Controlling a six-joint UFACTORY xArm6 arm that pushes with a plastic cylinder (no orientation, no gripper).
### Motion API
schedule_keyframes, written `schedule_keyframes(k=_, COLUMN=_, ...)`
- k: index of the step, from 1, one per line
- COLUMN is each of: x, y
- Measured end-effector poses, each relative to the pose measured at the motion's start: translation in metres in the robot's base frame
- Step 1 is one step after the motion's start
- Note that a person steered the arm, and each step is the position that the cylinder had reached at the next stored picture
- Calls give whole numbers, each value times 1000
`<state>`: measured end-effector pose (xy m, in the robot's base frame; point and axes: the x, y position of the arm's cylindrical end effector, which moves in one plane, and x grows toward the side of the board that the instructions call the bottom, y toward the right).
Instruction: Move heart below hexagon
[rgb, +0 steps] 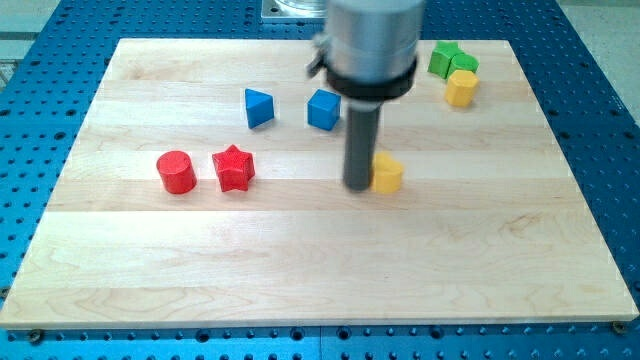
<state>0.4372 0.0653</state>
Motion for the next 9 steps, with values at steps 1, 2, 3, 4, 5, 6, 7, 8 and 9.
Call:
schedule_keyframes(k=1, x=6, y=-11)
schedule_keyframes(k=2, x=43, y=-48)
schedule_keyframes(k=3, x=31, y=6)
schedule_keyframes(k=4, x=-24, y=62)
schedule_keyframes(k=5, x=-21, y=47)
schedule_keyframes(k=6, x=41, y=61)
schedule_keyframes(k=7, x=-11, y=102)
schedule_keyframes(k=8, x=-64, y=105)
schedule_keyframes(k=9, x=-23, y=104)
